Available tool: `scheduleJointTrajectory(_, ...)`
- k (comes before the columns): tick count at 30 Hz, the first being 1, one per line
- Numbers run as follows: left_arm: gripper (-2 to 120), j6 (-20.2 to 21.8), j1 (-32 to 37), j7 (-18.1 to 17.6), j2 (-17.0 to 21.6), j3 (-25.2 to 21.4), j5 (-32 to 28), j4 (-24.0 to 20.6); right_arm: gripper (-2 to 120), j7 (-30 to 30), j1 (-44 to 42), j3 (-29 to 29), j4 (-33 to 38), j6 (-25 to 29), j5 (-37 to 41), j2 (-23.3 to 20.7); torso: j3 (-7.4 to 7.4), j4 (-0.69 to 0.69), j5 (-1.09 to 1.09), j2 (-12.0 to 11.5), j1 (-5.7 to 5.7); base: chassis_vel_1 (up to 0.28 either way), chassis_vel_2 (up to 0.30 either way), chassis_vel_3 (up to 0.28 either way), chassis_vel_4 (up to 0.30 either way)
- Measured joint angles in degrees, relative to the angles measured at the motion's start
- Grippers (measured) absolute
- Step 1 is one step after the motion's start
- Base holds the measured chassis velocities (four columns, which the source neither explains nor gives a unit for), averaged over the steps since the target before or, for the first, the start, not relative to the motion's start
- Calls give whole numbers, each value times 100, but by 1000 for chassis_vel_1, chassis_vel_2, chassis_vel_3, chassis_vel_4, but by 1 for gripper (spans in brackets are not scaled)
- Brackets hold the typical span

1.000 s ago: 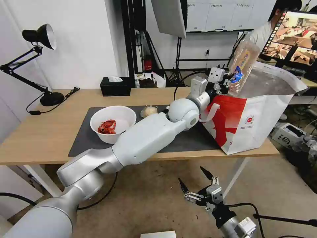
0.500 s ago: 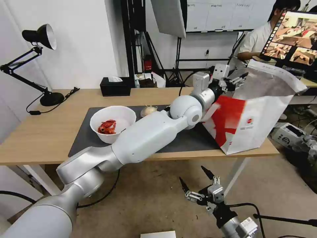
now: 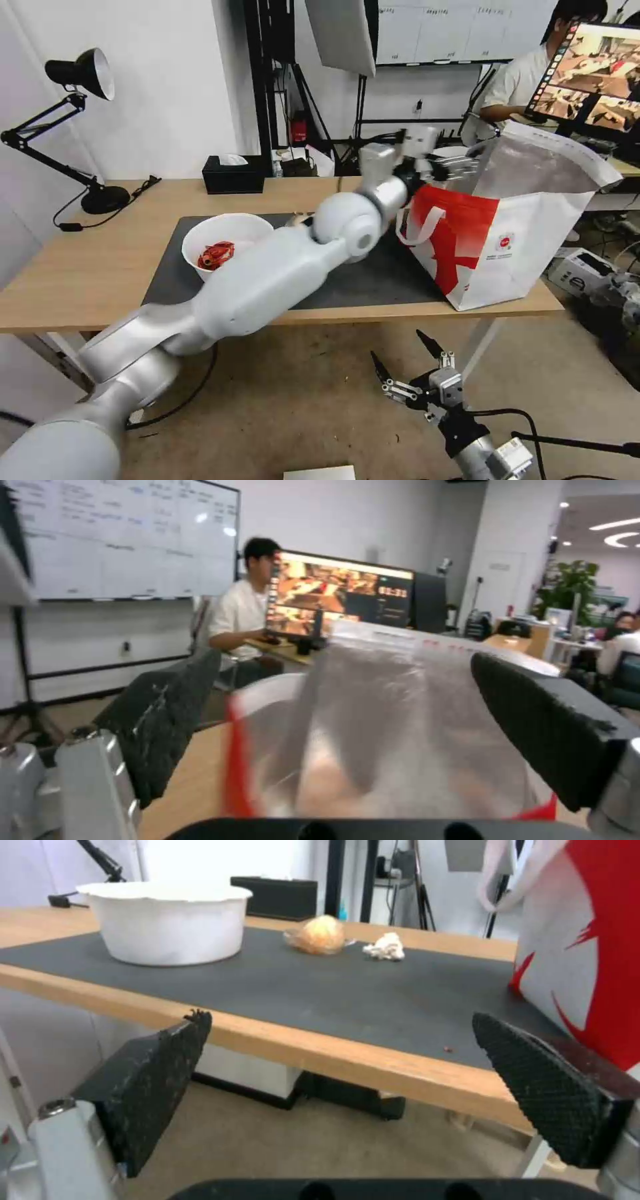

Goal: Pick up the trash from the table and place it into the takeout bag.

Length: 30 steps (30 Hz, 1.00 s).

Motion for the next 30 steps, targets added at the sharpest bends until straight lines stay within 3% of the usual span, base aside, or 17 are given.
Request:
scheduleJointTrajectory(8,100,2,681,73,884,-504,193,-797,100,41,89,14,23,23,21,-56,0,0,-1,1,0,0,0,0,0)
scheduleJointTrajectory(11,100,-22,1618,229,1586,-1219,432,-1347,100,147,205,93,49,24,37,-160,-1,-1,0,1,0,0,0,0,0)
scheduleJointTrajectory(15,100,-53,2169,350,1857,-1655,570,-1499,100,201,263,174,57,20,77,-227,0,1,-3,1,0,0,0,0,0)
scheduleJointTrajectory(17,100,-93,2802,490,2092,-2178,712,-1698,100,273,317,253,70,7,214,-292,0,-1,-1,1,0,0,0,0,0)
scheduleJointTrajectory(18,100,-93,2802,490,2092,-2178,712,-1698,100,273,317,253,70,7,214,-292,0,-1,-1,1,0,0,0,0,0)
scheduleJointTrajectory(21,100,-121,3771,536,2222,-2818,1013,-1997,100,348,367,310,88,-1,371,-335,0,1,-1,1,-1,0,0,0,0)
scheduleJointTrajectory(24,100,-171,4331,553,2251,-3119,1218,-2164,100,377,384,323,91,-5,415,-344,0,1,0,1,-1,0,0,0,0)
scheduleJointTrajectory(30,100,-193,4988,541,2256,-3542,1575,-2402,100,423,402,297,110,-19,429,-320,0,0,1,1,0,0,0,0,0)
